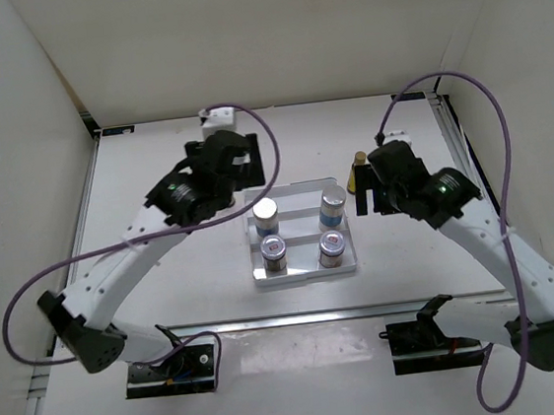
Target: Organize the condiment bottles
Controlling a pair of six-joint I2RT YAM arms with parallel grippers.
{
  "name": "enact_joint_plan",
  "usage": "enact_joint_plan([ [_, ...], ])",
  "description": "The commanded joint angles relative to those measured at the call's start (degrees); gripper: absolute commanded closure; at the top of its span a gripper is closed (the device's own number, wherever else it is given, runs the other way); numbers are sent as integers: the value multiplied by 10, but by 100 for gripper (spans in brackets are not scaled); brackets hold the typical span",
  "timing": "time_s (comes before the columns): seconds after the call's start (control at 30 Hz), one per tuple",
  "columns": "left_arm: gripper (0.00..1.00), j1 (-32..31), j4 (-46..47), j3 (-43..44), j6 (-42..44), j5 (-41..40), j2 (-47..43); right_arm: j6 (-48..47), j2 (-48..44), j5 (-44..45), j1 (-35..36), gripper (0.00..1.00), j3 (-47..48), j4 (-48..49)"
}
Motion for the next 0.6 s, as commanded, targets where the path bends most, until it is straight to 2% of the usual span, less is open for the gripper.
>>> enact_joint_plan([
  [0.0, 1, 39, -25, -44, 38, -49, -56, -62, 61, -27, -55, 7, 48, 63],
  [0.1, 1, 75, -25, -102, 43, -49, -90, -83, 141, -98, -116, 14, 98, 92],
  [0.13, 1, 88, -25, -119, 38, -49, -99, -89, 161, -119, -130, 27, 112, 97],
  [0.23, 1, 110, -3, -194, 33, -49, -131, -94, 239, -146, -163, 37, 175, 97],
  [0.33, 1, 127, 29, -273, 42, -49, -148, -94, 312, -184, -181, 33, 222, 97],
  [0.57, 1, 133, 45, -268, 61, -43, -132, -89, 410, -177, -192, 31, 298, 103],
])
